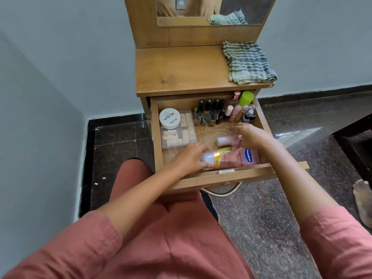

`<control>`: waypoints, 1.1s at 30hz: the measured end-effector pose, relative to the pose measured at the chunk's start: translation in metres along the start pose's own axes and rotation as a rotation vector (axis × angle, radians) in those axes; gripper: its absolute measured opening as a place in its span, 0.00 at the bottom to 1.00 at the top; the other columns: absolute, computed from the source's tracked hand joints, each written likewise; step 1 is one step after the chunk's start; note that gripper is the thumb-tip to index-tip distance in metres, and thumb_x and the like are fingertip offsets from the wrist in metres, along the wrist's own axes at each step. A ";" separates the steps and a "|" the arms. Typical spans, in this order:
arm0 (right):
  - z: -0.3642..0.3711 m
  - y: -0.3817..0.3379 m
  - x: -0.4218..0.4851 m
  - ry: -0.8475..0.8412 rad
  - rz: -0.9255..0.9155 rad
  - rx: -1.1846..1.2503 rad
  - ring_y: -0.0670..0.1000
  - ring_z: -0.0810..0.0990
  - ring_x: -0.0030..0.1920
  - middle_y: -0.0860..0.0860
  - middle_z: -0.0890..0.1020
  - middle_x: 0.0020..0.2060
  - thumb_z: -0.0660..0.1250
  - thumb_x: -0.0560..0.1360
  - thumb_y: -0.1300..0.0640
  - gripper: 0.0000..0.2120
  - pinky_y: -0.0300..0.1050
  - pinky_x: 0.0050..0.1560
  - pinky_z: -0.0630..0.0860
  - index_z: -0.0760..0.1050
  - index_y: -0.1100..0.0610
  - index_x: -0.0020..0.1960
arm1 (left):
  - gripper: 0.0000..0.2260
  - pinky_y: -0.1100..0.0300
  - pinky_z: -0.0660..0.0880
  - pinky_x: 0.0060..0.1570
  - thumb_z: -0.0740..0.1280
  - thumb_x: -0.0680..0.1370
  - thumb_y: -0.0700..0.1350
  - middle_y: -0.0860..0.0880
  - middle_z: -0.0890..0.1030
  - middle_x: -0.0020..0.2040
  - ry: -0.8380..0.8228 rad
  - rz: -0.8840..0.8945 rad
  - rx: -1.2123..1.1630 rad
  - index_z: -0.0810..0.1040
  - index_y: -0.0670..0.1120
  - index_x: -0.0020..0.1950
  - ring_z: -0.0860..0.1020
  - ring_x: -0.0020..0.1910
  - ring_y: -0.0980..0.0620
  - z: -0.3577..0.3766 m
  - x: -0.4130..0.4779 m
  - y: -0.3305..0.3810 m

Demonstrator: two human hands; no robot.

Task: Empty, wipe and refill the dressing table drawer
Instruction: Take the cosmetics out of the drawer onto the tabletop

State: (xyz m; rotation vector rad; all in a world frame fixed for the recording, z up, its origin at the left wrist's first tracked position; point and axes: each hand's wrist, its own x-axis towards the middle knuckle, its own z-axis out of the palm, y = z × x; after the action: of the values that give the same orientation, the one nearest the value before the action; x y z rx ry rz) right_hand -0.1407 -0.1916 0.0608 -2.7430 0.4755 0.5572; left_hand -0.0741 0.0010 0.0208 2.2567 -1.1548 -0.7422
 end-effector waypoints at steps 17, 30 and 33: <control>0.011 0.009 0.007 0.055 -0.040 -0.227 0.55 0.69 0.65 0.52 0.68 0.68 0.64 0.74 0.61 0.27 0.51 0.60 0.71 0.61 0.54 0.71 | 0.21 0.51 0.73 0.52 0.72 0.69 0.48 0.44 0.78 0.56 -0.004 -0.030 0.037 0.74 0.45 0.61 0.76 0.55 0.46 0.005 0.000 0.001; -0.016 0.000 -0.012 0.138 -0.067 0.003 0.55 0.73 0.62 0.54 0.73 0.64 0.71 0.70 0.52 0.28 0.50 0.61 0.72 0.68 0.58 0.67 | 0.18 0.56 0.73 0.47 0.74 0.68 0.41 0.42 0.81 0.51 0.090 0.041 -0.126 0.78 0.40 0.57 0.78 0.49 0.48 -0.021 -0.008 0.011; -0.029 -0.003 -0.019 0.186 -0.107 -0.002 0.54 0.73 0.61 0.55 0.75 0.63 0.70 0.71 0.57 0.24 0.47 0.59 0.71 0.71 0.57 0.65 | 0.20 0.58 0.75 0.51 0.75 0.67 0.42 0.44 0.81 0.54 0.150 0.040 -0.196 0.78 0.41 0.57 0.78 0.50 0.51 -0.031 -0.012 0.010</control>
State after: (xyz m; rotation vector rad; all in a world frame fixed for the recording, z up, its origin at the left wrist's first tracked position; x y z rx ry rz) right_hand -0.1472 -0.1937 0.0951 -2.8159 0.3672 0.2775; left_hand -0.0649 0.0115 0.0525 2.0820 -1.0083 -0.6297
